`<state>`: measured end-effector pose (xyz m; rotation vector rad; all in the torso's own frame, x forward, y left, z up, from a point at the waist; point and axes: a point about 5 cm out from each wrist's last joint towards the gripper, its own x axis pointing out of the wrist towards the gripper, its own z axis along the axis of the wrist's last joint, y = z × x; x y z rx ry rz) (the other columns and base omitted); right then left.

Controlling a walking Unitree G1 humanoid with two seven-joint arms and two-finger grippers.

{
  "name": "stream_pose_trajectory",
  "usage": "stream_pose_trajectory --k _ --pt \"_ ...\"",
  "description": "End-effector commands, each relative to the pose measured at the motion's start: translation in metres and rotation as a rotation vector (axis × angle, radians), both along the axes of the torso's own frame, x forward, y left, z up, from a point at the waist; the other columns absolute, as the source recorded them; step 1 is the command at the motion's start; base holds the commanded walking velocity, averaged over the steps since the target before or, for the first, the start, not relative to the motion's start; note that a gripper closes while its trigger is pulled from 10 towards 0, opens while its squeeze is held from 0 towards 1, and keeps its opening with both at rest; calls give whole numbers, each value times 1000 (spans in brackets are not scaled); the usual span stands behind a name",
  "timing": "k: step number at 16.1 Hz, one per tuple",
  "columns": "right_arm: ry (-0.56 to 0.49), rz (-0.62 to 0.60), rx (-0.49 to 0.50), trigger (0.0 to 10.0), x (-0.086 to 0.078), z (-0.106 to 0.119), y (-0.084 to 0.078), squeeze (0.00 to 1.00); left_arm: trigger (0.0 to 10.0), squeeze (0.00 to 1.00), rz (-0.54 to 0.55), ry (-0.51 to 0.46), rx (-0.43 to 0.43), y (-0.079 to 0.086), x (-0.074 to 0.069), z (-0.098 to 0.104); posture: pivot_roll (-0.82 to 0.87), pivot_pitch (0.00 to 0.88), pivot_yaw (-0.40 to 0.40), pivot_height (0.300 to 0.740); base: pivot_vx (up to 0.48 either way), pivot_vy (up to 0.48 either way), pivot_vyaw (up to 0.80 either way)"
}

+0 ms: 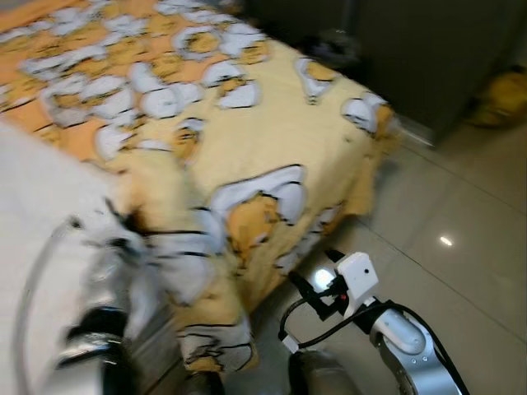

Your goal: Clean up the room

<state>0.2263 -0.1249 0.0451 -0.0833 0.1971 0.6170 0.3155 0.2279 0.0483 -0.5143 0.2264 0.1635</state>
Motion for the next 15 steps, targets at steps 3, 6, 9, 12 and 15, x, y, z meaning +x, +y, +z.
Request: stream_pose_trajectory --k 3,6,9,12,15 --pt "5 12 -5 10000 -3 -2 -1 0 0 0 -276 49 -163 -72 -15 -17 -202 110 69 731 0 0 0" --pt "21 15 -11 10000 -6 -6 -4 0 0 0 -368 178 -136 -92 -27 -36 -206 113 69 731 0 0 0" --pt "30 19 -14 10000 -7 -7 -5 0 0 0 -287 72 -196 -78 -17 -13 -206 113 68 731 0 0 0" --pt "40 25 -19 10000 -6 -9 -5 0 0 0 -292 -198 -15 -64 3 44 -199 111 63 731 0 0 0" --pt "43 29 -17 10000 -5 -10 -3 0 0 0 -302 -312 -504 -82 4 71 -197 111 63 731 0 0 0"
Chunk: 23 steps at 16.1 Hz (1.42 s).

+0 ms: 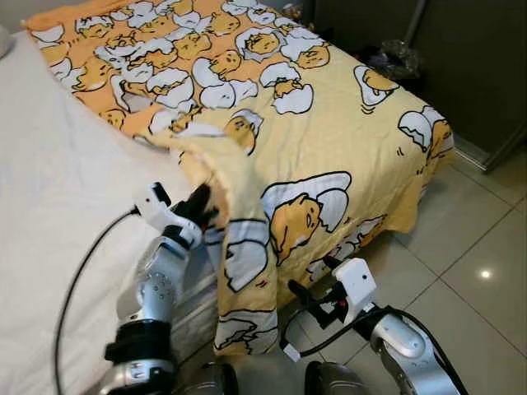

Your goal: Clean up the room

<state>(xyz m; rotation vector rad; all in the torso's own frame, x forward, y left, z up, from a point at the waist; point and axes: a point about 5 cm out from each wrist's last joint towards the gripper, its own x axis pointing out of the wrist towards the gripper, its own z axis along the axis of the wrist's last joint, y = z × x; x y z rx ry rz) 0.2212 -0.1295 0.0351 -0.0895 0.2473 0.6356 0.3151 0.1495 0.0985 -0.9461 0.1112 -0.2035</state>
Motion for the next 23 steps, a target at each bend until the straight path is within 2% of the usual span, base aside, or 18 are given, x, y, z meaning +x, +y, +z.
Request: stream_pose_trajectory --k 1,2,3,5,6,7,8,10,11,12,13,14,16,18,20,21,22,23 --pt "-3 10 4 10000 0 0 2 0 0 0 -42 -104 -126 -8 4 26 -203 112 63 731 0 0 0" --pt "-2 8 4 10000 1 0 1 0 0 0 -104 -154 -208 -20 1 40 -205 113 61 731 0 0 0" --pt "1 7 4 10000 0 0 1 0 0 0 -232 -240 -208 -37 -5 60 -206 112 62 731 0 0 0" --pt "3 9 2 10000 -1 -1 1 0 0 0 -328 -263 -176 -49 -10 67 -207 112 62 731 0 0 0" --pt "5 9 1 10000 0 -1 0 0 0 0 -455 -215 104 -64 -17 53 -205 112 60 731 0 0 0" --pt "7 11 0 10000 0 -2 1 0 0 0 -549 -60 501 -71 -22 12 -204 112 61 731 0 0 0" --pt "8 13 0 10000 0 -2 1 0 0 0 -543 -10 553 -68 -23 1 -204 113 62 731 0 0 0" --pt "12 16 -1 10000 -1 -2 1 0 0 0 -538 131 747 -55 -29 -30 -207 114 58 731 0 0 0" --pt "14 18 -2 10000 -1 -2 1 0 0 0 -520 136 793 -53 -28 -33 -207 115 58 731 0 0 0" --pt "17 20 -4 10000 -1 -3 0 0 10000 651 -465 97 878 -49 -23 -28 -207 112 57 731 0 0 0" --pt "17 20 -5 10000 -1 -3 0 0 10000 651 -447 83 892 -48 -21 -27 -207 112 57 731 0 0 0" --pt "18 22 -6 10000 -2 -3 0 0 10000 1000 -407 -10 990 -47 -15 -17 -208 112 57 731 0 0 0" --pt "20 24 -8 10000 -3 -4 0 0 10000 1000 -350 -104 1091 -44 -7 -5 -209 113 56 731 0 0 0" --pt "25 25 -10 10000 -4 -4 -1 0 10000 1000 -309 -176 1136 -42 -1 7 -207 117 56 731 0 0 0" --pt "29 27 -10 10000 -4 -4 0 0 10000 1000 -348 -134 1088 -46 0 -1 -208 118 57 731 0 0 0" --pt "30 27 -11 10000 -4 -5 0 0 10000 196 -348 -117 1076 -47 0 -4 -211 119 57 731 0 0 0" --pt "31 27 -12 10000 -4 -5 0 0 10000 0 -333 -76 1010 -48 2 -7 -213 120 57 731 0 0 0" --pt "31 27 -13 10000 -4 -5 1 0 10000 0 -318 -37 966 -47 3 -10 -213 120 57 731 0 0 0"
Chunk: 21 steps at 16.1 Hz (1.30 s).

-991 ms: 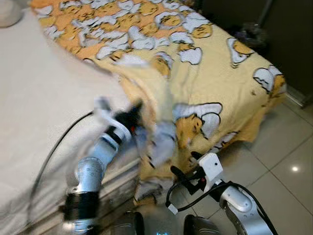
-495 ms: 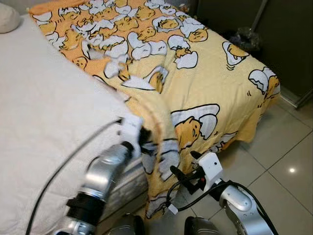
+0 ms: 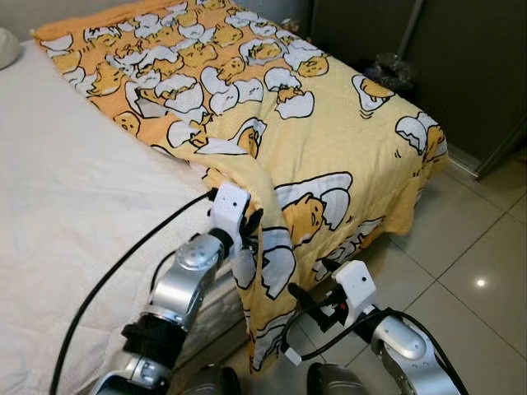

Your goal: Clean up the room

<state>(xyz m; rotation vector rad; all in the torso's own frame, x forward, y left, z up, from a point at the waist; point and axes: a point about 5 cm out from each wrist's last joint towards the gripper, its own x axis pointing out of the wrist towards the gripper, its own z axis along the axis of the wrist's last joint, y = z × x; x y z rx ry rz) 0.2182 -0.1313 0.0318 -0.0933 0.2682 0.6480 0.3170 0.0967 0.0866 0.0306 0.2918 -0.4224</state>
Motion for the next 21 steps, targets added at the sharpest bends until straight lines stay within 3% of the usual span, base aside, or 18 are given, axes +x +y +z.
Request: stream_pose_trajectory --k 1,2,4,6,7,10,15,19,20,21 --pt "11 12 -5 10000 0 -1 3 0 10000 0 146 85 -55 17 8 -13 -215 120 56 731 0 0 0" --pt "11 11 -4 10000 0 -1 3 0 10000 0 179 93 -64 21 11 -16 -216 122 54 731 0 0 0" --pt "-6 -5 6 10000 0 2 2 0 10000 0 393 56 -150 47 28 -9 -230 134 50 731 0 0 0" --pt "-11 -17 6 10000 -2 3 -2 0 10000 0 457 -90 -227 59 42 24 -239 142 53 731 0 0 0" --pt "-9 -20 4 10000 -3 3 -3 0 10000 0 460 -119 -244 60 44 31 -240 145 53 731 0 0 0" --pt "-2 -24 4 10000 -7 3 -4 0 10000 0 421 -102 -308 49 47 30 -237 150 52 731 0 0 0" --pt "0 -11 6 10000 -7 6 0 0 10000 0 373 62 -302 31 40 -1 -231 150 47 731 0 0 0" --pt "5 -10 2 10000 -5 8 -1 0 10000 0 398 64 -247 33 44 -1 -241 149 51 731 0 0 0" --pt "11 -12 1 10000 -6 7 -1 0 10000 1000 418 61 -265 36 44 0 -241 149 51 731 0 0 0" --pt "13 -13 0 10000 -6 6 -1 0 10000 1000 424 62 -275 37 44 0 -241 149 51 731 0 0 0"
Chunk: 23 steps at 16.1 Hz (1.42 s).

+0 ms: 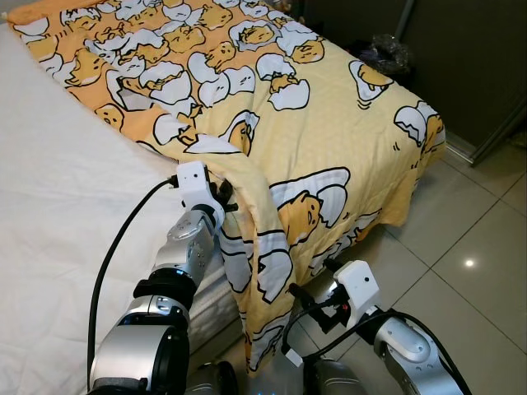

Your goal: Clean up the room

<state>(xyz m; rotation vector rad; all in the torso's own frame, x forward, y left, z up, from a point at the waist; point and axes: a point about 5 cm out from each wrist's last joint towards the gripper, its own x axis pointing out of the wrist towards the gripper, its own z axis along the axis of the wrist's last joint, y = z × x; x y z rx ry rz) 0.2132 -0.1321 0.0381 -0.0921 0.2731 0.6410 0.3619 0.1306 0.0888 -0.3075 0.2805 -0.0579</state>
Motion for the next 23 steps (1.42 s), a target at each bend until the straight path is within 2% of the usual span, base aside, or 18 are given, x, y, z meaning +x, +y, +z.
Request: stream_pose_trajectory --k 1,4,5,6,7,8,9,11,13,14,16,17,19,21,23 --pt "15 -7 0 10000 -2 -2 -1 0 10000 1000 15 15 -13 3 -1 -3 -241 149 51 731 0 0 0" --pt "35 -5 -5 10000 -3 -10 -1 0 10000 1000 51 49 -28 6 -1 -7 -237 149 50 731 0 0 0" --pt "38 -5 -6 10000 -3 -11 -2 0 10000 667 85 24 -6 12 -1 -4 -237 149 50 731 0 0 0" --pt "40 -6 -8 10000 -3 -12 -3 0 10000 1000 110 -3 11 18 0 -1 -238 148 49 731 0 0 0" --pt "41 -6 -9 10000 -3 -13 -4 0 10000 1000 110 -29 46 20 1 2 -237 148 48 731 0 0 0" --pt "41 -6 -10 10000 -3 -13 -4 0 10000 1000 74 -64 141 18 2 5 -236 148 48 731 0 0 0" --pt "39 -7 -10 10000 -3 -13 -5 0 10000 1000 30 -128 277 14 2 10 -236 148 48 731 0 0 0" --pt "25 -16 -7 10000 -1 -11 -6 0 10000 1000 -22 -205 417 7 -1 13 -240 148 47 731 0 0 0" --pt "6 -40 13 10000 1 -7 -6 0 10000 1000 -40 -203 407 3 -4 7 -242 149 47 731 0 0 0" --pt "0 -50 20 10000 2 -6 -7 0 10000 1000 -28 -186 376 3 -5 5 -241 149 47 731 0 0 0" --pt "-17 -54 27 10000 4 -1 -5 0 10000 1000 1 -75 230 5 -6 -6 -240 147 47 731 0 0 0" --pt "-21 -50 28 10000 5 0 -4 0 10000 8 32 24 131 8 -8 -17 -240 147 47 731 0 0 0" --pt "-22 -48 26 10000 5 0 -5 0 10000 0 57 91 56 10 -11 -26 -241 139 47 731 0 0 0" --pt "-22 -48 24 10000 5 0 -6 0 10000 0 47 95 -21 6 -12 -26 -242 135 48 731 0 0 0" --pt "-19 -45 19 10000 4 0 -7 0 10000 0 19 77 -50 1 -9 -22 -241 127 48 731 0 0 0"
